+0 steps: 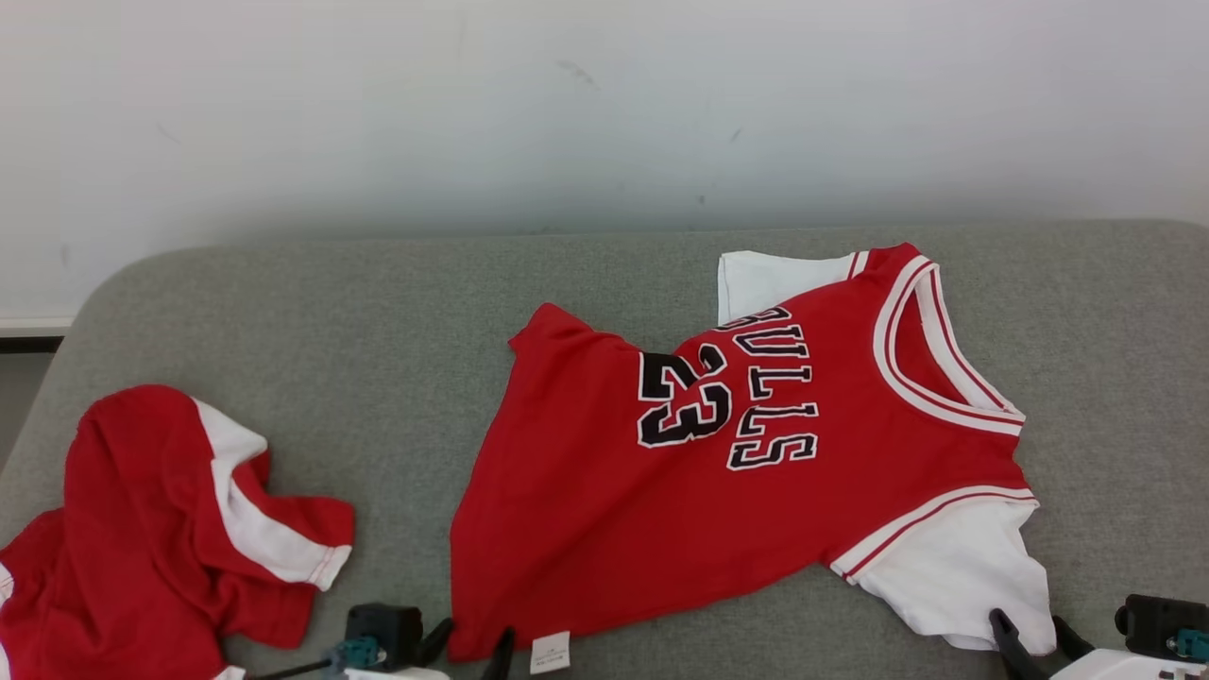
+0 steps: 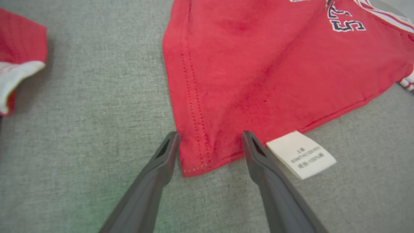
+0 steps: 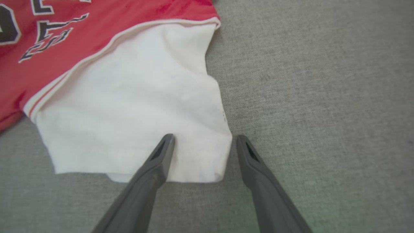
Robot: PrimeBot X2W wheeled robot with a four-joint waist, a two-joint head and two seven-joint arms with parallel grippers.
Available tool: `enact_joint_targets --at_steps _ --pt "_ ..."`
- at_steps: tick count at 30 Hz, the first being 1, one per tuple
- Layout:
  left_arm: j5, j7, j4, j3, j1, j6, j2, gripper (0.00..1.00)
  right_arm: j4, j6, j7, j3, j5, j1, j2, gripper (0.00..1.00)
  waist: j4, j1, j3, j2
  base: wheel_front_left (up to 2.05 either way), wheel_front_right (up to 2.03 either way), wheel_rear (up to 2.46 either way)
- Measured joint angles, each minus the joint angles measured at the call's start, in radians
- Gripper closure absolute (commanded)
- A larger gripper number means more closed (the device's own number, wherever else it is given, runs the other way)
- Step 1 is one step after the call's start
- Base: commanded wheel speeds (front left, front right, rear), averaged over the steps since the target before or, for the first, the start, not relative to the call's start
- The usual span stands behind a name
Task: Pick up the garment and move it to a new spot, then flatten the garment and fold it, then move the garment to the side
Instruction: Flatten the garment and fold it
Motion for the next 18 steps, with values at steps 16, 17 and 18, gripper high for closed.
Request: enact_joint_targets --at_steps 16,17,18 --pt "-0.016 0.221 -0.003 -0.002 -0.041 0.082 0.007 1.00 0.055 -0.008 0.071 0.127 0.082 -0.076 -0.023 1.00 -0.001 -0.0001 -0.001 0.0000 0.00 0.00 0.00" --pt "-0.020 0.227 -0.008 -0.003 -0.040 0.080 0.007 1.00 0.056 -0.008 0.071 0.131 0.087 -0.078 -0.023 1.00 0.000 -0.0001 -0.003 0.0000 0.00 0.00 0.00" --pt "-0.023 0.232 -0.011 -0.004 -0.037 0.081 0.006 1.00 0.056 -0.007 0.067 0.138 0.091 -0.079 -0.022 1.00 0.000 -0.0001 -0.006 0.0000 0.00 0.00 0.00"
